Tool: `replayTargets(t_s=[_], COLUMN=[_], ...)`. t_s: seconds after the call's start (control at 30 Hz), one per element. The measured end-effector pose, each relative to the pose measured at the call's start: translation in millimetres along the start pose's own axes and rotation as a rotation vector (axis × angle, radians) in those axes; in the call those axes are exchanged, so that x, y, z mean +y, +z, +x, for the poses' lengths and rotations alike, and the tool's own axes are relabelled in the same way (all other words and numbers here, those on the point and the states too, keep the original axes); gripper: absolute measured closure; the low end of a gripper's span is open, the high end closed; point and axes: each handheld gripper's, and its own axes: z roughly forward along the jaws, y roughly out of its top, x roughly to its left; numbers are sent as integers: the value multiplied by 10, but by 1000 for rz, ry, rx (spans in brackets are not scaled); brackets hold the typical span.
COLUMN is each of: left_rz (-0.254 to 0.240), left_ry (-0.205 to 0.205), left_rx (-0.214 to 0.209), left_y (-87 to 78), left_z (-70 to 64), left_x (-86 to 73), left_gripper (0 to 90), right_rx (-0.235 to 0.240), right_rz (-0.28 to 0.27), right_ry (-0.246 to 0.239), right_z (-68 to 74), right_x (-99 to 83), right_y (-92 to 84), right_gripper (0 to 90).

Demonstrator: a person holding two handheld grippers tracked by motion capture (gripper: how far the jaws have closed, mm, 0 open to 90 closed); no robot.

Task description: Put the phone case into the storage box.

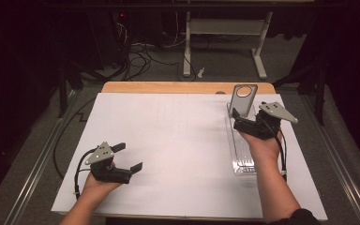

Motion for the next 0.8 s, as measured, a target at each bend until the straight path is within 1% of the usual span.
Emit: replayTargets(t_s=[0.03, 0.13, 0.2, 0.23, 0.33, 0.37, 0.43, 0.47, 0.5, 0.53, 0.57, 0.6, 0.63, 0.67, 0.8], left_rz=[0, -1, -2, -2, -1, -2, -3, -3, -2, -2, -2, -2, -2, -2, -7], left_ry=[-3, -3, -5, -5, -4, -4, -5, -5, -5, -5, -5, -5, -6, -7, -10], left_rx=[0, 0, 1, 3, 4, 5, 5, 5, 6, 6, 7, 7, 8, 9, 13], left_y=[-3, -6, -9, -11, -13, -15, -16, -16, -17, -17, -18, -18, -21, -24, -38], left_z=[2, 4, 6, 9, 10, 10, 9, 9, 9, 9, 11, 11, 15, 17, 21], left_x=[0, 1, 1, 0, 0, 1, 1, 2, 2, 2, 2, 2, 2, 2, 3], left_gripper=[2, 2, 2, 2, 2, 2, 2, 2, 2, 2, 2, 2, 2, 2, 2], right_rx=[11, 25, 47, 63, 69, 81, 85, 94, 111, 111, 125, 125, 131, 131, 140], right_rz=[-5, -5, 0, -8, -15, -20, -21, -21, -19, -19, -19, -19, -22, -22, -23], right_ry=[-8, -12, -12, -10, -17, -21, -23, -26, -27, -27, -27, -27, -37, -37, -47], right_z=[5, 12, 18, 33, 45, 60, 62, 61, 50, 50, 35, 35, 11, 11, -51], right_x=[-4, -12, -21, -38, -53, -83, -94, -112, -141, -141, -163, -163, -191, -191, -271], right_y=[-54, -100, -147, -210, -253, -319, -342, -377, -444, -444, -498, -498, -566, -566, -702], right_gripper=[1, 1, 1, 0, 0, 1, 0, 0, 1, 1, 0, 0, 0, 1, 1])
